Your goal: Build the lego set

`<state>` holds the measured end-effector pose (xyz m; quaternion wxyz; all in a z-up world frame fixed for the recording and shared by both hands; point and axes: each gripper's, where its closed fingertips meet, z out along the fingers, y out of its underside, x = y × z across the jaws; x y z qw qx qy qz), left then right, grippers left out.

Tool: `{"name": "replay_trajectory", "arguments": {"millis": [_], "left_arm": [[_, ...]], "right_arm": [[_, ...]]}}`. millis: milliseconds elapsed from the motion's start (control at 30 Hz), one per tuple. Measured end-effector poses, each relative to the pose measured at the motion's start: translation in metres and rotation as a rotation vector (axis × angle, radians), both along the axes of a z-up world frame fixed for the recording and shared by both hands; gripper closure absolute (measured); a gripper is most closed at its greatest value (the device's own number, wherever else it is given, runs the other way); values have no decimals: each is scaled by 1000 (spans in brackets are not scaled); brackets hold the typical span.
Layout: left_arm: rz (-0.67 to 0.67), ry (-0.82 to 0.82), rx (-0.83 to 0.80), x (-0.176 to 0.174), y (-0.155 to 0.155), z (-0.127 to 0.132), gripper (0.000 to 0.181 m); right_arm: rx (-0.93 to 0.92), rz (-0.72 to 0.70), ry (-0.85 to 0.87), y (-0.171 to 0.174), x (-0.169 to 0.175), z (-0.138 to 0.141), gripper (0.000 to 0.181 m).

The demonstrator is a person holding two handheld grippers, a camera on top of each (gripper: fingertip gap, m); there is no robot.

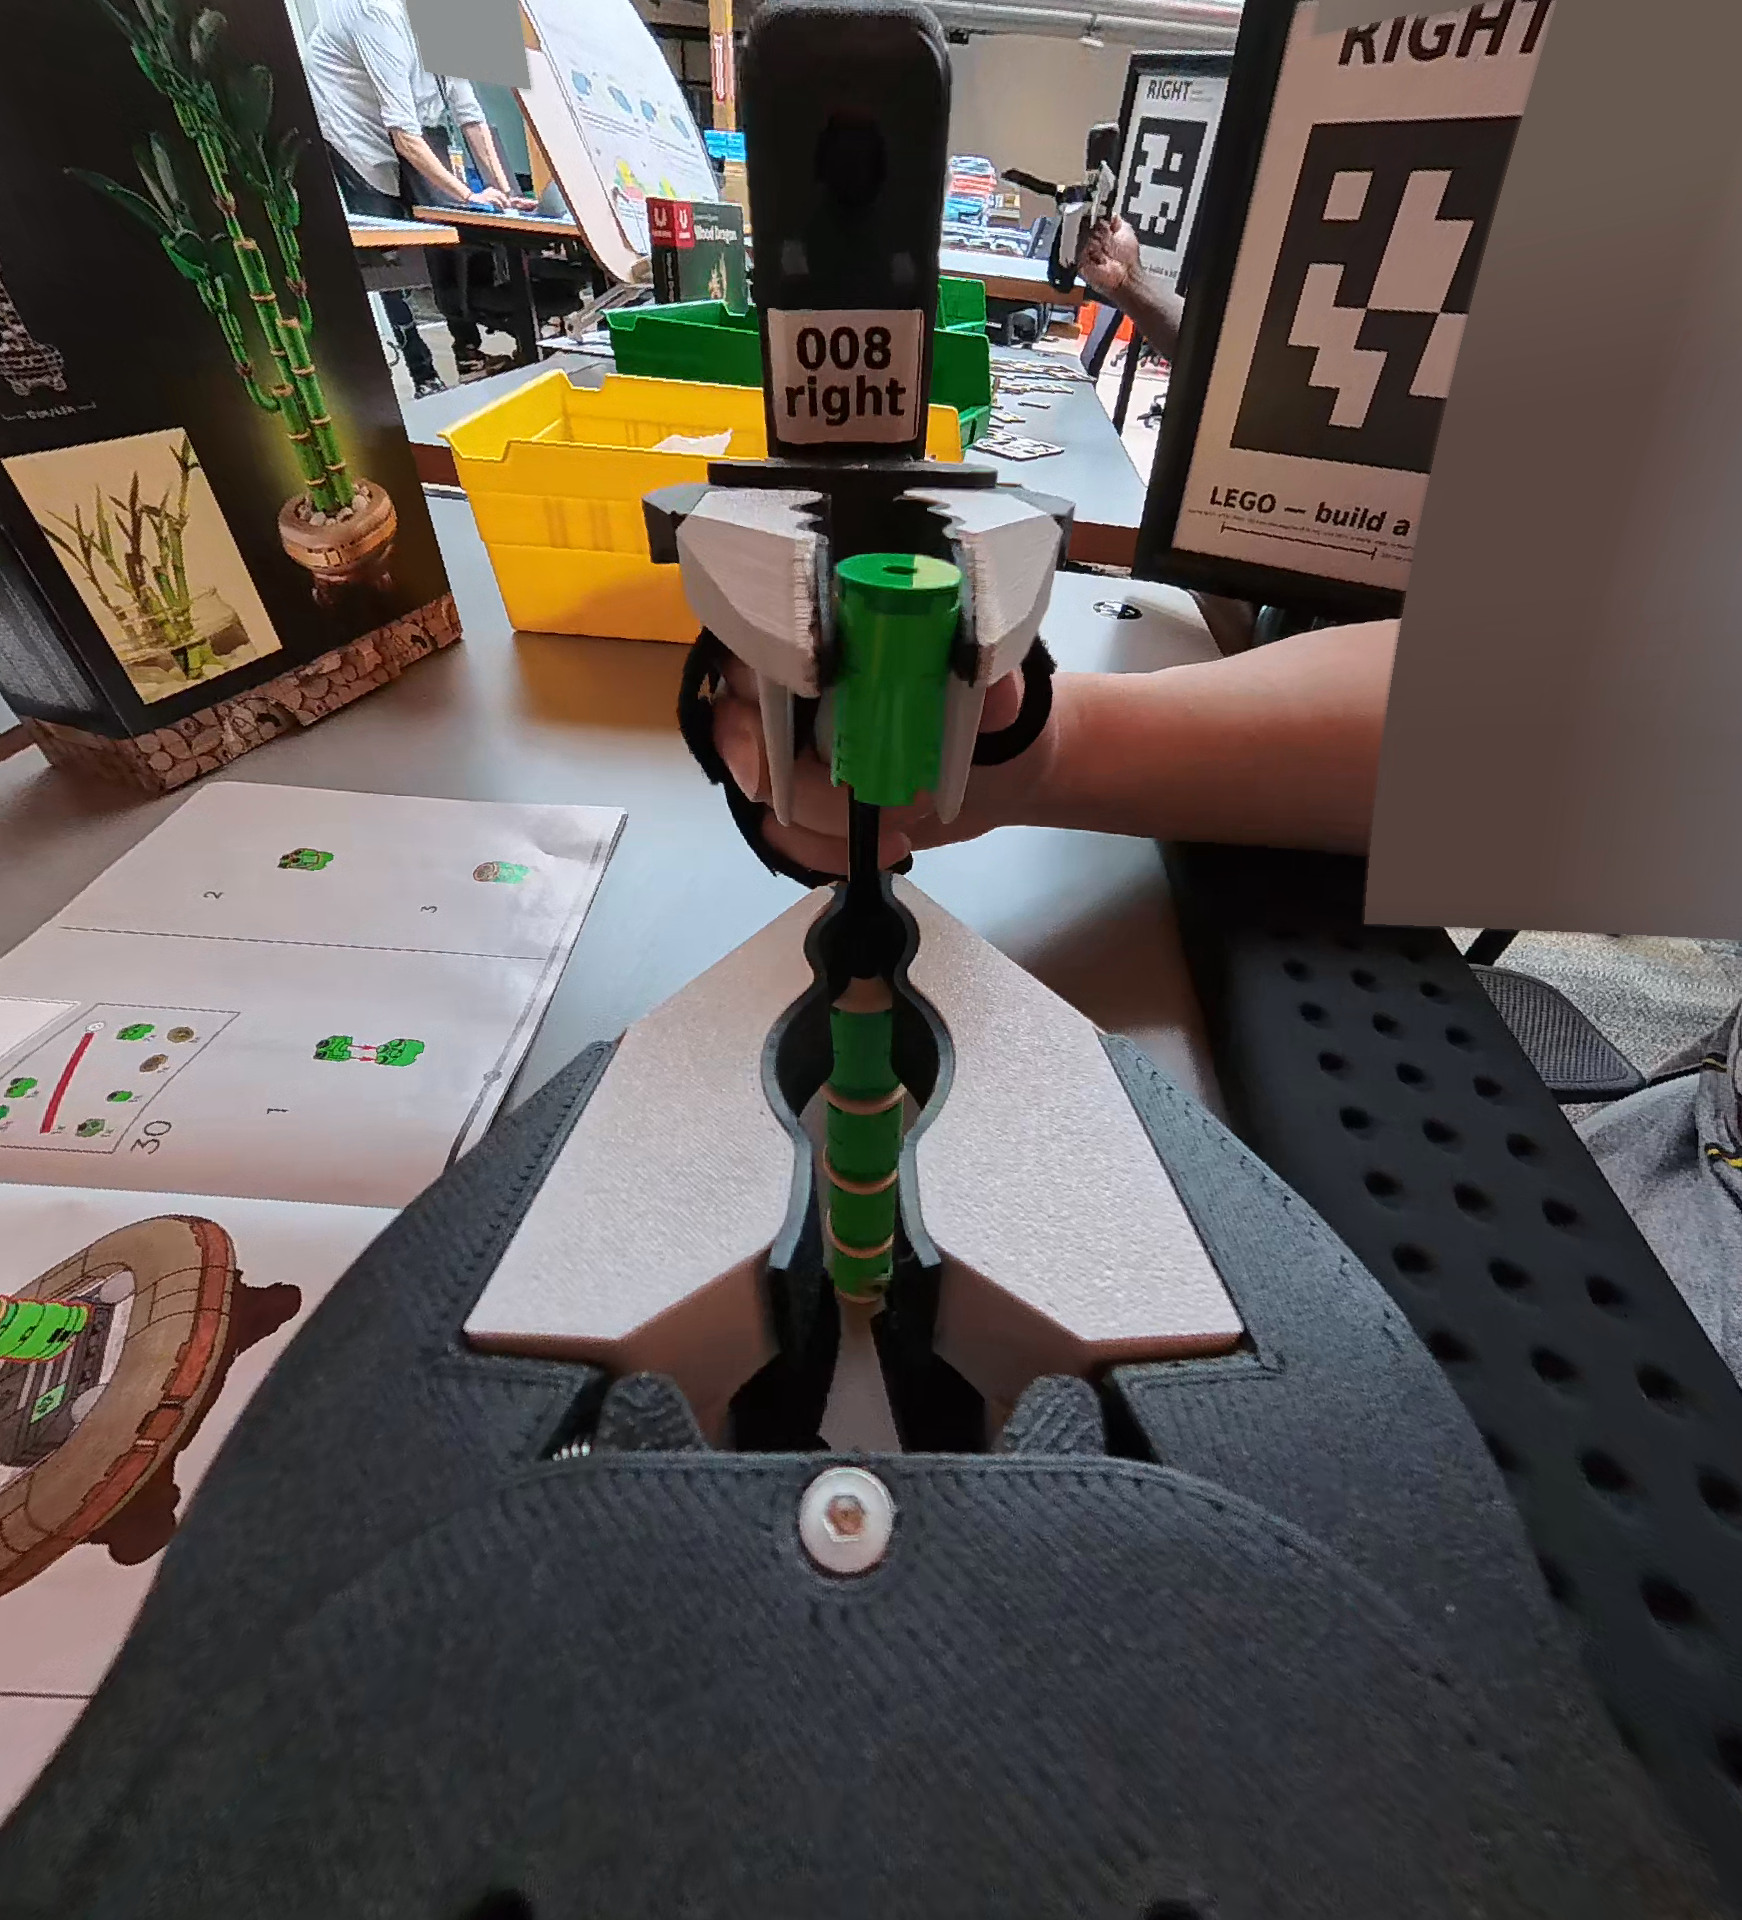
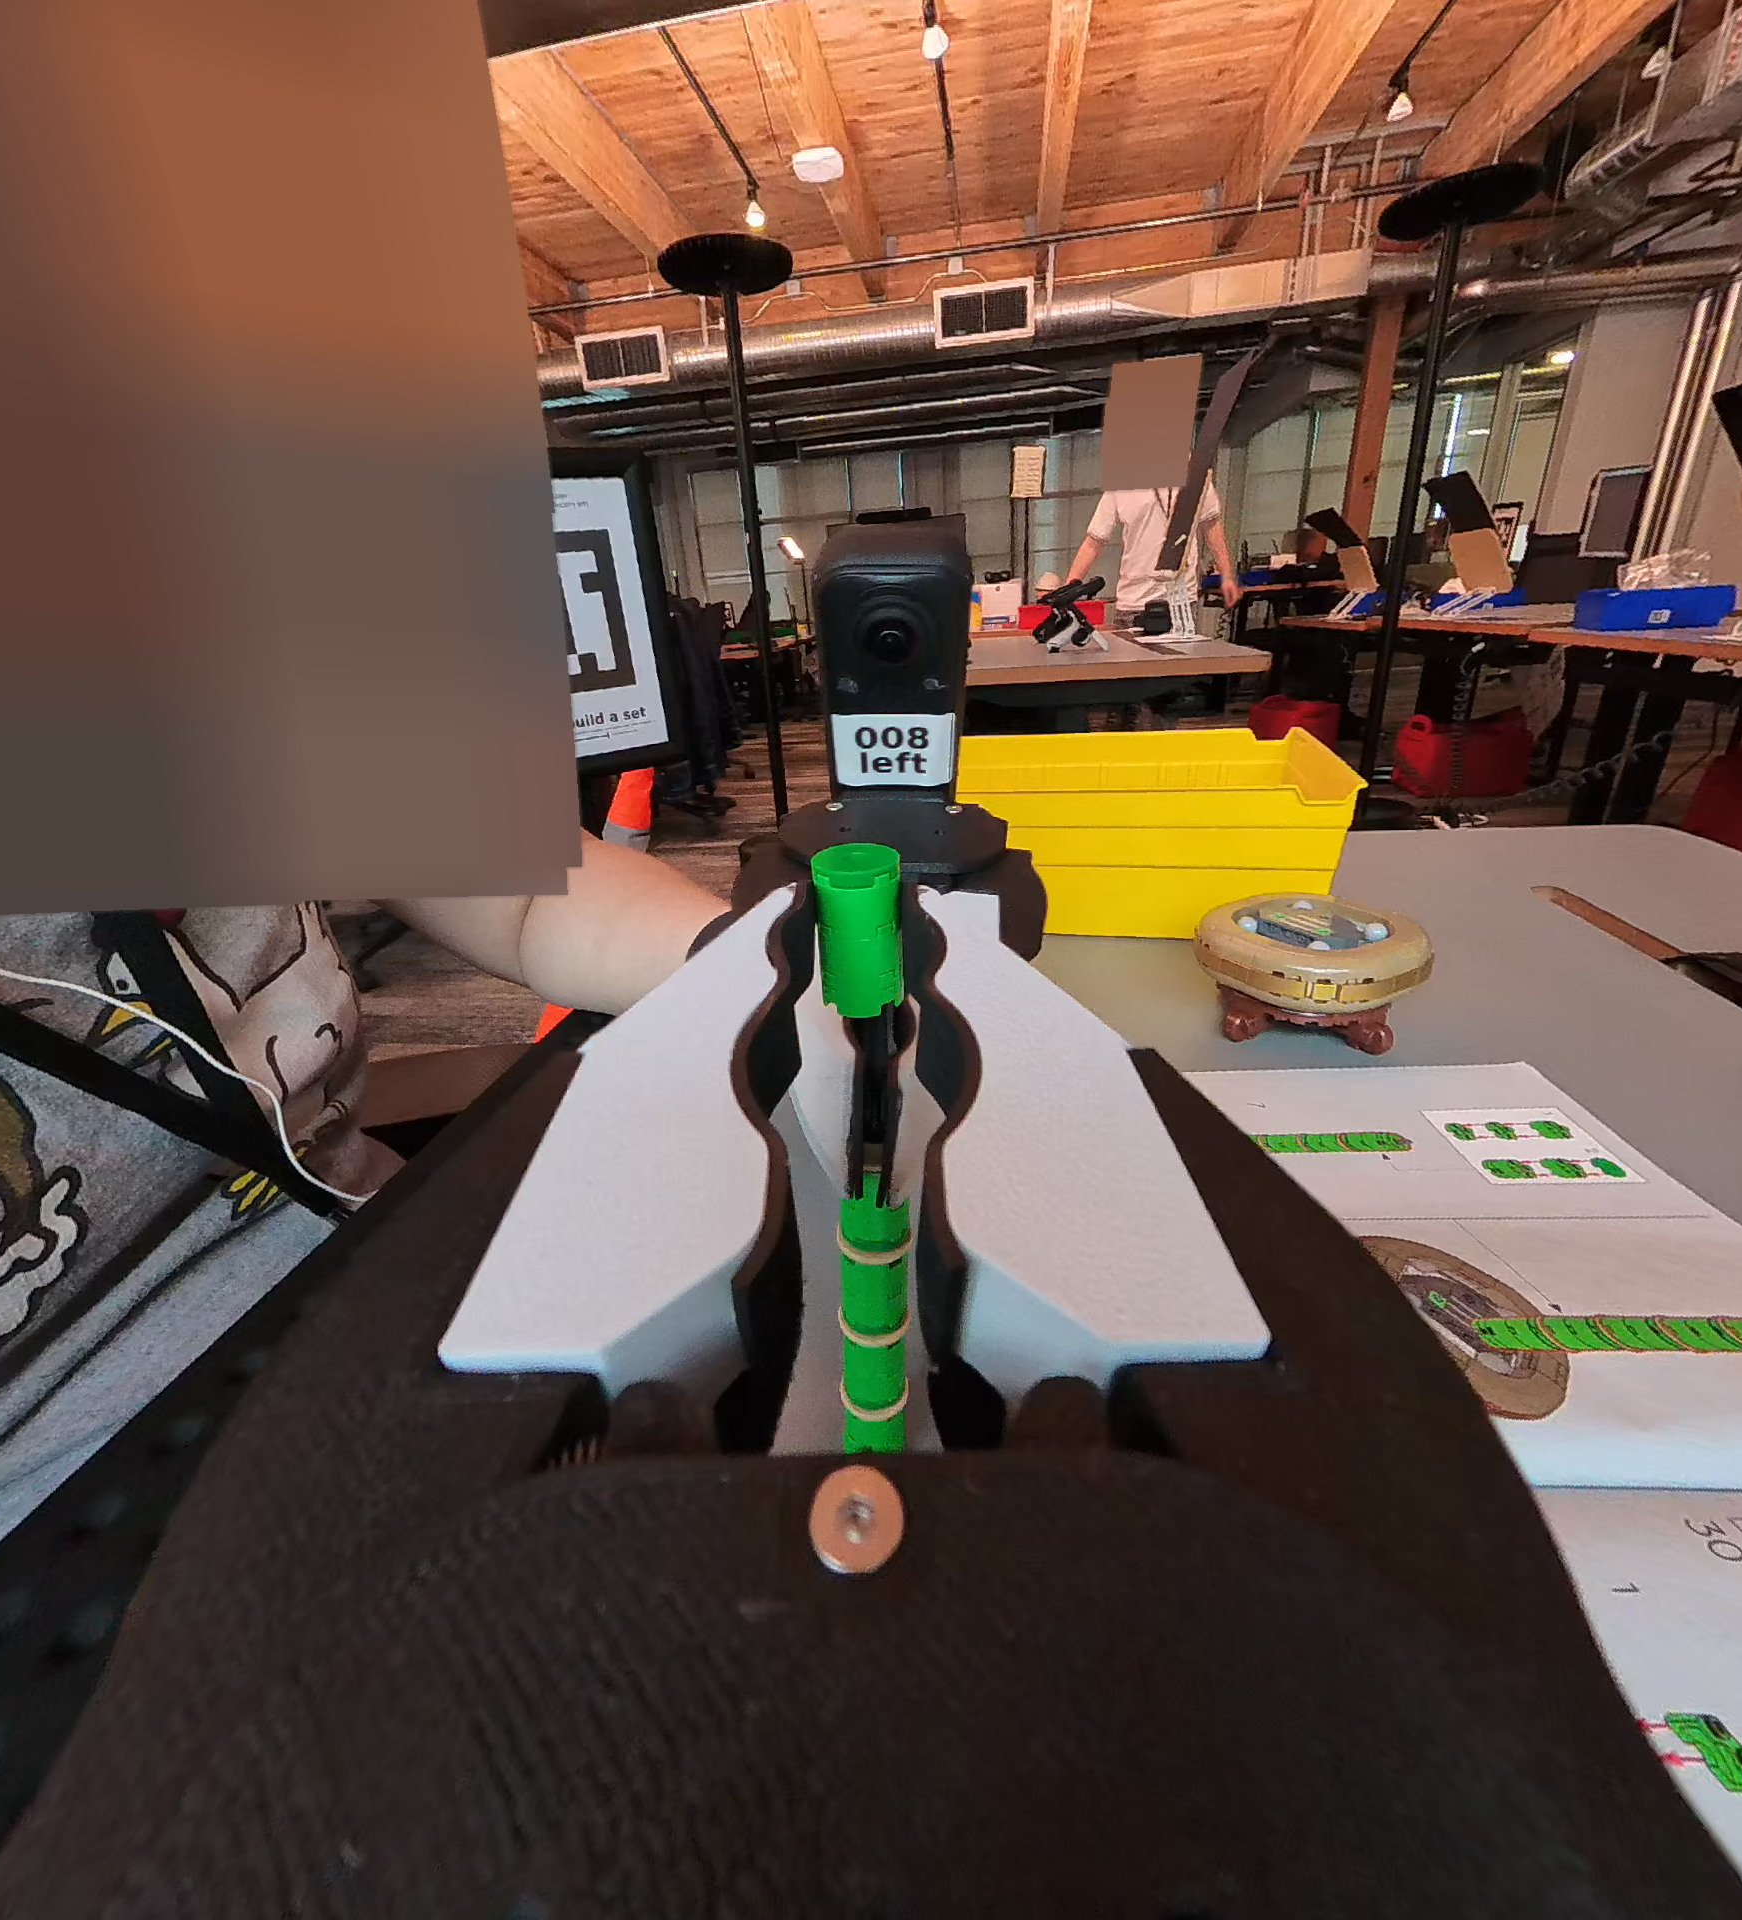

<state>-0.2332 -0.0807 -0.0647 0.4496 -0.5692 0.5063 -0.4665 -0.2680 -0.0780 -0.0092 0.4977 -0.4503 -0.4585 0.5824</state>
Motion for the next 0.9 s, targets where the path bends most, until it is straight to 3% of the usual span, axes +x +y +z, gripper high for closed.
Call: {"name": "replay_trajectory", "arguments": {"millis": [900], "left_arm": [[-5,10,-5,0,-2,-1,180]], "right_arm": [[-84,56,23,-2,-3,-7,166]]}}
